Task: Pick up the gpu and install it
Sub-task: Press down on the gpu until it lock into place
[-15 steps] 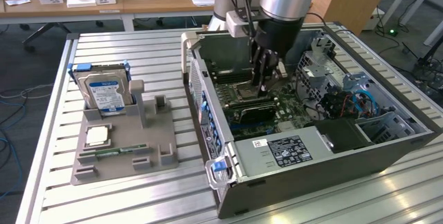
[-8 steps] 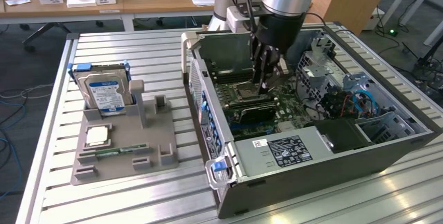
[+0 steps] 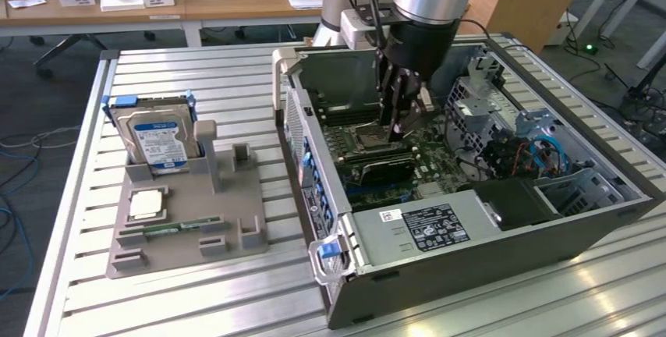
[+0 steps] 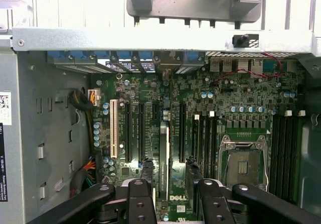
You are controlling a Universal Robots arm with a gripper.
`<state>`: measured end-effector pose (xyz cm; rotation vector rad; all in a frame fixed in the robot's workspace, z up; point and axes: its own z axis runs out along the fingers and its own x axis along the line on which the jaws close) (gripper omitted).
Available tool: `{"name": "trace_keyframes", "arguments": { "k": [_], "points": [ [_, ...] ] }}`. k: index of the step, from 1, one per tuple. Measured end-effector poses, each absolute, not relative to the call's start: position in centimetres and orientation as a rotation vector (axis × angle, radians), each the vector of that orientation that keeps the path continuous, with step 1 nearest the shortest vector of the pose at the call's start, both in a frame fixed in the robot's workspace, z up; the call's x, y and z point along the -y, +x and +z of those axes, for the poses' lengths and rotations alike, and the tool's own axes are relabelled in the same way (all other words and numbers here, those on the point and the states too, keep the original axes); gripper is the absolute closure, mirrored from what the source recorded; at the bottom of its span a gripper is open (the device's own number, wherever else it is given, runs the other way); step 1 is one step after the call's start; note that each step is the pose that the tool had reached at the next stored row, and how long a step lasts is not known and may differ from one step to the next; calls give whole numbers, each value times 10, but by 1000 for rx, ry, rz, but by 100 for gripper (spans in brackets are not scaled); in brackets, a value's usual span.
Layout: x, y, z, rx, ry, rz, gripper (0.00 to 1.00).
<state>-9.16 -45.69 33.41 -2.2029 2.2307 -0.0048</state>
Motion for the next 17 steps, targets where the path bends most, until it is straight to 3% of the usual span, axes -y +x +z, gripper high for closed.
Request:
{"name": "trace_keyframes", "arguments": {
  "k": [6, 9, 11, 17],
  "points": [
    [457, -92, 334, -2231, -2203, -5, 62],
    [457, -92, 334, -2231, -2203, -5, 80],
    [457, -92, 334, -2231, -2203, -5, 86],
    [457, -92, 334, -2231, -2203, -5, 89]
  ]
}}
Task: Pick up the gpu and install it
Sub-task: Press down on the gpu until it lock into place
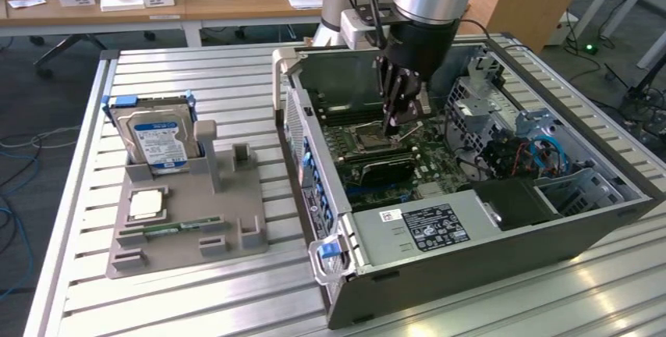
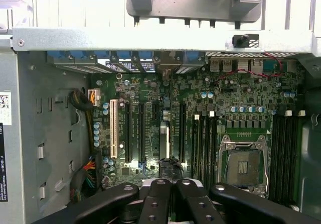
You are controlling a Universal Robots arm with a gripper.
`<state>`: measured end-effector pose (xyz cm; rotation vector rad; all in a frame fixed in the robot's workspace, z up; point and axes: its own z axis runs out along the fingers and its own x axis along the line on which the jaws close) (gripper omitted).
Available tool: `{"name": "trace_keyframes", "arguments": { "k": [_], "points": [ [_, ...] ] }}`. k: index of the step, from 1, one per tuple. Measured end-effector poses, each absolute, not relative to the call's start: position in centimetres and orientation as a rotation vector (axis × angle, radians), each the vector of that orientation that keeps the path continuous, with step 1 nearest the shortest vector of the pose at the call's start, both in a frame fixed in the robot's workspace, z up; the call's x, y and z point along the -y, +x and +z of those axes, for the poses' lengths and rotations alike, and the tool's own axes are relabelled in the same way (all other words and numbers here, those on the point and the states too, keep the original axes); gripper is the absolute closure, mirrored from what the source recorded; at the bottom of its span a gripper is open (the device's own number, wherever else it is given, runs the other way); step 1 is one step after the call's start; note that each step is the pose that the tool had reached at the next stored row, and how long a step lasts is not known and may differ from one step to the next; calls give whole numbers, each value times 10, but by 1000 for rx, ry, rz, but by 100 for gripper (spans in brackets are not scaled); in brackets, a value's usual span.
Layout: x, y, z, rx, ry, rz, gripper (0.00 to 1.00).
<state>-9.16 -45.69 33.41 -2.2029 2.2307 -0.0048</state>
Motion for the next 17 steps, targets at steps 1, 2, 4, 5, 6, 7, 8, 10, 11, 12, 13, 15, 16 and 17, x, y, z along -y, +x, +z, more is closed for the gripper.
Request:
{"name": "trace_keyframes", "arguments": {
  "k": [1, 2, 4, 5, 6, 7, 8, 10, 11, 12, 13, 15, 16, 17],
  "points": [
    [457, -92, 334, -2231, -2203, -5, 89],
    [457, -92, 334, -2231, -2203, -5, 89],
    [457, -92, 334, -2231, -2203, -5, 89],
    [457, -92, 334, -2231, -2203, -5, 89],
    [457, -92, 334, -2231, -2203, -5, 89],
    [457, -92, 334, -2231, -2203, -5, 89],
    [457, -92, 334, -2231, -2203, -5, 89],
    [455, -92, 334, -2231, -2203, -4, 89],
    [454, -92, 334, -2231, -2203, -4, 89],
    [453, -92, 334, -2230, -2203, -4, 89],
    [452, -92, 334, -2230, -2203, -4, 89],
    [450, -92, 334, -2230, -2203, -4, 89],
    [450, -91, 333, -2230, -2203, -4, 89],
    [450, -91, 329, -2230, -2203, -4, 89]
  ]
}}
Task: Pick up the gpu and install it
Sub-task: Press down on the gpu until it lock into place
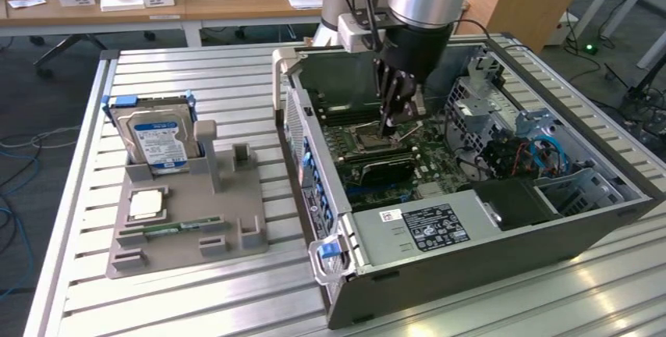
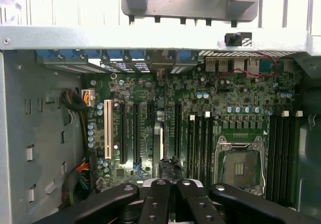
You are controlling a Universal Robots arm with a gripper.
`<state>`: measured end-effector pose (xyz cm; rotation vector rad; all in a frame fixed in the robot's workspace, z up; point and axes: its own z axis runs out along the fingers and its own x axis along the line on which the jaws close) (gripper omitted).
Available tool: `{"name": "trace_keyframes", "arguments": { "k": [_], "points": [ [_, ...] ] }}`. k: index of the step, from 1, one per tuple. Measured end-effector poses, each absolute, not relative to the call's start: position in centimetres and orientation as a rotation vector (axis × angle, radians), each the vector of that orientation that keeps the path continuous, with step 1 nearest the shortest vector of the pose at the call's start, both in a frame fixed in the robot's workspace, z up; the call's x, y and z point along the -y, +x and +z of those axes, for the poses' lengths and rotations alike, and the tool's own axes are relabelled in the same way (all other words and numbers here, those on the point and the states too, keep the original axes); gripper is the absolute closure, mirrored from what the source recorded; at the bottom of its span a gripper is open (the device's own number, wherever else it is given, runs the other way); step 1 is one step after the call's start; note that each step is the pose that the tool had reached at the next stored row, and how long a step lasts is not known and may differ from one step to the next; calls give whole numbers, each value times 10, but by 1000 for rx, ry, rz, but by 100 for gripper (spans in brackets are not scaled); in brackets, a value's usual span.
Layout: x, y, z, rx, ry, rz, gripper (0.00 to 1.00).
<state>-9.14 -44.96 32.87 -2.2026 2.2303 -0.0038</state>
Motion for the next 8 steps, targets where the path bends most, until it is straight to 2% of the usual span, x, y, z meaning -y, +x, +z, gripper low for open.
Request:
{"name": "trace_keyframes", "arguments": {
  "k": [2, 8],
  "points": [
    [450, -91, 319, -2230, -2203, -4, 89],
    [450, -91, 312, -2230, -2203, -4, 89]
  ]
}}
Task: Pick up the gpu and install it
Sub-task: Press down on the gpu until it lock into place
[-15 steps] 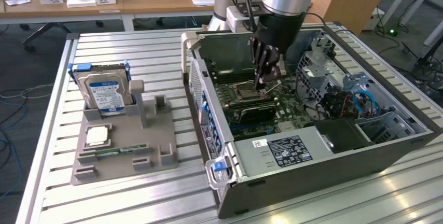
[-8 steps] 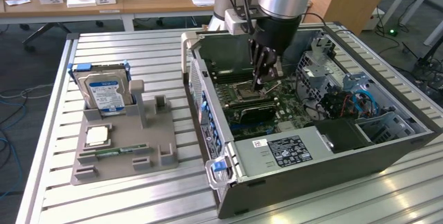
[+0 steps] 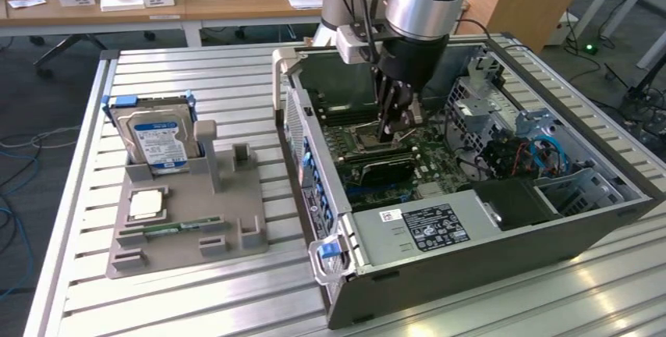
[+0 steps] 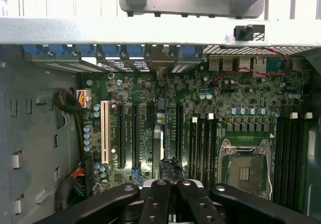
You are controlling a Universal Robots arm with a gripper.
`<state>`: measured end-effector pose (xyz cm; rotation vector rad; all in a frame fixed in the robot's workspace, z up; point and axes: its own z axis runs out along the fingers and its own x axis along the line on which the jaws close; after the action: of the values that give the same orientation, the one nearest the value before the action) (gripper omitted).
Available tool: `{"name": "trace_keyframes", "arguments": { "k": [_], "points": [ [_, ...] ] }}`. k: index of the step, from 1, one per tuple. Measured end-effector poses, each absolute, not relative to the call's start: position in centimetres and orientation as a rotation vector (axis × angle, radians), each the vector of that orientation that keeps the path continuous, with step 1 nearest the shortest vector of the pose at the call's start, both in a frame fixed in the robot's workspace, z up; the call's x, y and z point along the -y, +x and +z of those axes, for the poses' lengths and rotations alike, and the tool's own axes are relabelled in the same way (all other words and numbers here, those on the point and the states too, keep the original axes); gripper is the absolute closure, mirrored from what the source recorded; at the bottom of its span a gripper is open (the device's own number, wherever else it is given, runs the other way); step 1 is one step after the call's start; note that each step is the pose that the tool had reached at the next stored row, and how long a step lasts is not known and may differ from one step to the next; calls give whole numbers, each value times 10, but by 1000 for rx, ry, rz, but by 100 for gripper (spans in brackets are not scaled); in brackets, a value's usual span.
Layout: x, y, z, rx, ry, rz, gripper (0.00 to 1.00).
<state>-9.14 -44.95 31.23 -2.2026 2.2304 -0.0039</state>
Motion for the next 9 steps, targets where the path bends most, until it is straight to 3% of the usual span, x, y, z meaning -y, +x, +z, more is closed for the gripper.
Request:
{"name": "trace_keyframes", "arguments": {
  "k": [9],
  "points": [
    [447, -91, 311, -2230, -2203, -4, 89]
  ]
}}
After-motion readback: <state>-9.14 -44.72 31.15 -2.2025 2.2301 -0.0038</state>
